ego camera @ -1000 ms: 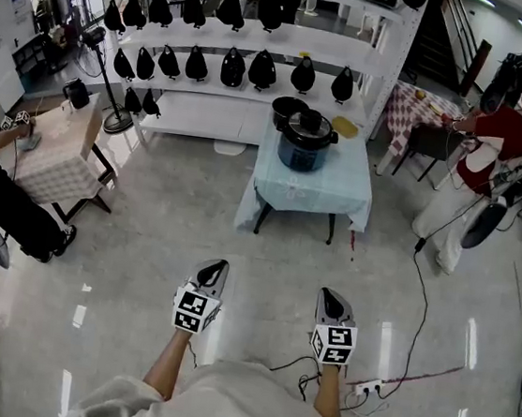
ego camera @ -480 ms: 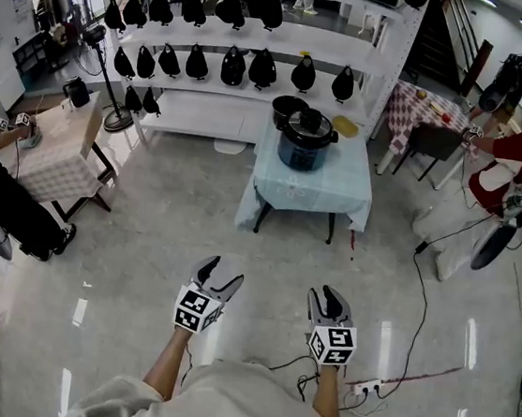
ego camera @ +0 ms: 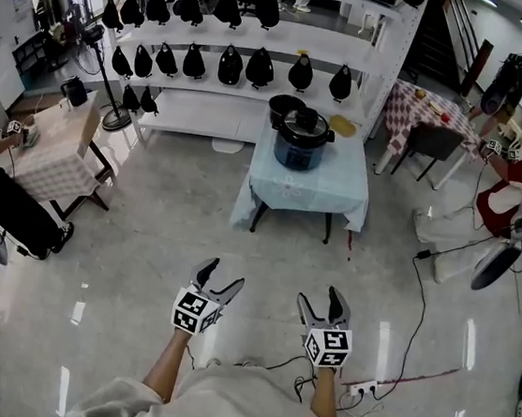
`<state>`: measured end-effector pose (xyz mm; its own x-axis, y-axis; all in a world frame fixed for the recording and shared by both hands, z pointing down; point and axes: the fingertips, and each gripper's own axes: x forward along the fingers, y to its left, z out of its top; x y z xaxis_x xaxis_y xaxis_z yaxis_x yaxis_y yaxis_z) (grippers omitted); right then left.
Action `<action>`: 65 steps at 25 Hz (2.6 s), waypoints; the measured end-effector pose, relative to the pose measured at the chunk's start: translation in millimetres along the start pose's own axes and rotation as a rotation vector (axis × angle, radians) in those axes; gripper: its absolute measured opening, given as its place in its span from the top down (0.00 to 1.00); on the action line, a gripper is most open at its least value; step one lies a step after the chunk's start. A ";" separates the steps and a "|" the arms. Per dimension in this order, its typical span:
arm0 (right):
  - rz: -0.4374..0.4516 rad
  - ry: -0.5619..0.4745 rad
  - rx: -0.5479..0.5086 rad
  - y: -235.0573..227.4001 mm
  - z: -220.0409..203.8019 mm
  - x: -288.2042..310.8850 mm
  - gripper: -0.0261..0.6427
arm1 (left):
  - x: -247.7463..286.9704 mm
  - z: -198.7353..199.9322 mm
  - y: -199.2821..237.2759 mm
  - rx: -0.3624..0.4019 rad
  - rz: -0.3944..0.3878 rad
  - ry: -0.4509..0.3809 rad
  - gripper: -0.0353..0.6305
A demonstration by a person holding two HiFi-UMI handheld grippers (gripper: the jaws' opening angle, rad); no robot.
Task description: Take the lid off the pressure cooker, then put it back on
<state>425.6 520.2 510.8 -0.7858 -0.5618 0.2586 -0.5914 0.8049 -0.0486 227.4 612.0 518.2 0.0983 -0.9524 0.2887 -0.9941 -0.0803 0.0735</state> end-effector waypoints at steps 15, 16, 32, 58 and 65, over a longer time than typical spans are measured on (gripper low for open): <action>0.032 0.019 -0.012 -42.8 -4.6 25.6 0.48 | 48.3 1.2 -13.9 0.010 0.011 -0.001 0.46; 0.033 0.018 -0.011 -45.2 -4.7 31.1 0.48 | 53.2 1.3 -10.3 0.010 0.013 0.001 0.46; -0.012 0.011 -0.028 -100.4 43.8 212.4 0.48 | 205.3 48.5 119.4 0.017 -0.063 -0.016 0.46; -0.021 0.023 -0.021 -179.3 120.0 487.0 0.48 | 426.8 133.0 310.5 0.020 -0.125 -0.010 0.46; 0.003 0.012 -0.022 -247.9 148.7 560.6 0.48 | 525.2 174.3 334.0 0.027 -0.119 -0.014 0.46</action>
<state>104.8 -22.7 524.4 -0.7855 -0.5571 0.2696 -0.5847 0.8108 -0.0278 -61.2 33.7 528.0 0.2154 -0.9395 0.2664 -0.9763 -0.2011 0.0803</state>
